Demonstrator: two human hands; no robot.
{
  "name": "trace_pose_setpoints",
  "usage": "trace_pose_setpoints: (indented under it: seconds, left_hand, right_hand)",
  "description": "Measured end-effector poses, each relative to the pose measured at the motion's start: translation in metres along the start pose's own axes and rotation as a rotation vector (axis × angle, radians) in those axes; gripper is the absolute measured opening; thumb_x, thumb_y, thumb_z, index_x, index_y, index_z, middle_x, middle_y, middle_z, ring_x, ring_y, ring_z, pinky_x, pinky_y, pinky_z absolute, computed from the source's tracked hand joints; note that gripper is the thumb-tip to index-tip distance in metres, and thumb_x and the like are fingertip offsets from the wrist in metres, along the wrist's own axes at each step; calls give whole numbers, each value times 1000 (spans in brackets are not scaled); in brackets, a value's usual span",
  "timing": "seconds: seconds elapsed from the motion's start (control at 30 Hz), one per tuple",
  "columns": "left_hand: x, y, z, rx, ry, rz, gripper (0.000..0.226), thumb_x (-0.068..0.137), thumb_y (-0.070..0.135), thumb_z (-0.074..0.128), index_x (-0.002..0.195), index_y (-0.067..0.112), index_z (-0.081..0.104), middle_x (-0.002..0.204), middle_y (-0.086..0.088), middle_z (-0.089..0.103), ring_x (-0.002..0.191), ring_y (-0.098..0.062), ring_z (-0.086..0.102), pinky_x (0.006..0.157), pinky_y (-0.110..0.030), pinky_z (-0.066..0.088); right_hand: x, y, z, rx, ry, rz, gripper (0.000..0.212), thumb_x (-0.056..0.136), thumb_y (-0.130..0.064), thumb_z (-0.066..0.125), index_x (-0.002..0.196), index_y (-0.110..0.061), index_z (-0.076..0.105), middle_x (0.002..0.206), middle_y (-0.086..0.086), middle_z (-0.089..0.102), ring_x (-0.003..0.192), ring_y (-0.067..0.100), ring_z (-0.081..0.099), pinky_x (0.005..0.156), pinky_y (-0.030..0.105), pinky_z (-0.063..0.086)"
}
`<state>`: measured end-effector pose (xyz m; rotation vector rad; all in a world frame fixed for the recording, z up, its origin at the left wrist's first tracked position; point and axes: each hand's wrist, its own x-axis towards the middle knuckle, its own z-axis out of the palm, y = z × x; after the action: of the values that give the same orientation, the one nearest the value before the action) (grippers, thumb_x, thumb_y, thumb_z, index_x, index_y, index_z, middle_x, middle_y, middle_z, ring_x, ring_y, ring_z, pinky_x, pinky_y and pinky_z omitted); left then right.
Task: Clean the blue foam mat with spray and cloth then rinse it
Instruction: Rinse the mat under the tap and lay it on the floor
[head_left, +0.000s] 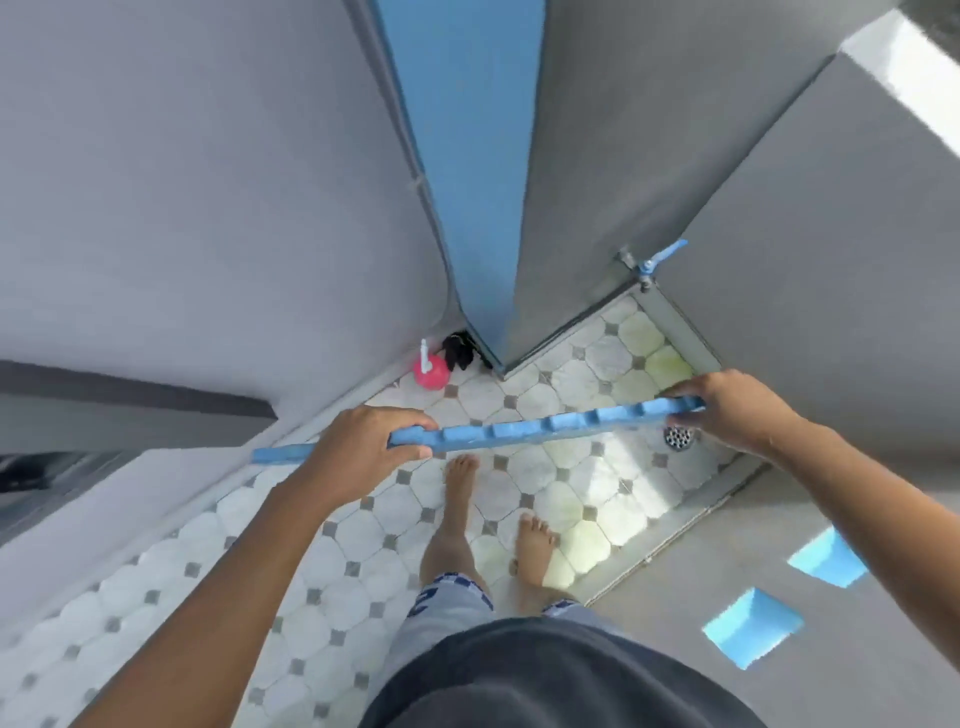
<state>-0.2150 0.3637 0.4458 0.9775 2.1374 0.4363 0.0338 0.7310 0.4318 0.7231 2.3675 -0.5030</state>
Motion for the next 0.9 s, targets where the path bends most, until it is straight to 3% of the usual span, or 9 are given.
trace_pose_setpoints:
  seconds: [0.13, 0.27, 0.37, 0.47, 0.67, 0.77, 0.9]
  left_hand:
    - [-95, -67, 0, -143, 147, -265, 19, 84, 21, 83, 96, 36, 79, 84, 15, 76, 75, -3, 66, 71, -22, 50]
    - [-205, -131, 30, -308, 290, -539, 19, 86, 27, 83, 101, 39, 79, 79, 27, 72, 74, 6, 64, 70, -18, 46]
    - [-279, -166, 77, -464, 413, -779, 23, 88, 32, 80, 109, 42, 77, 97, 15, 77, 77, -3, 66, 70, -22, 50]
    - [-332, -188, 141, -631, 507, -1036, 23, 90, 37, 78, 112, 43, 76, 100, 13, 75, 83, -11, 66, 71, -26, 49]
    - [-384, -209, 248, -887, 687, -1291, 31, 90, 28, 79, 121, 31, 77, 112, 6, 79, 96, -18, 69, 75, -24, 38]
    - [-386, -227, 290, -973, 695, -1330, 31, 90, 22, 78, 121, 24, 77, 115, 4, 78, 106, -25, 71, 80, -24, 39]
    - [-370, -257, 329, -1100, 706, -1399, 28, 93, 23, 76, 121, 27, 75, 106, 4, 76, 106, -25, 69, 79, -27, 37]
  right_hand:
    - [24, -108, -10, -130, -66, -200, 30, 92, -39, 73, 123, -41, 70, 105, -6, 75, 89, 18, 65, 74, 28, 45]
    - [40, -234, 0, -319, -58, -442, 34, 94, -45, 69, 128, -41, 68, 112, -7, 74, 99, 17, 68, 85, 30, 51]
    - [46, -332, 23, -460, -81, -641, 35, 97, -44, 65, 132, -41, 65, 120, -8, 73, 111, 18, 66, 91, 28, 43]
    - [49, -428, 59, -587, -146, -804, 34, 94, -40, 69, 128, -44, 67, 120, -6, 73, 113, 21, 65, 91, 30, 45]
    - [47, -569, 154, -903, -279, -1007, 16, 88, -33, 67, 98, -45, 72, 83, -9, 68, 88, 20, 69, 74, 31, 50]
    - [53, -608, 195, -1011, -329, -1107, 9, 86, -27, 65, 89, -34, 70, 74, -7, 63, 78, 18, 64, 64, 32, 45]
    - [78, -650, 248, -1029, -543, -1096, 13, 91, -26, 69, 82, -35, 69, 68, -3, 62, 65, 17, 60, 61, 35, 48]
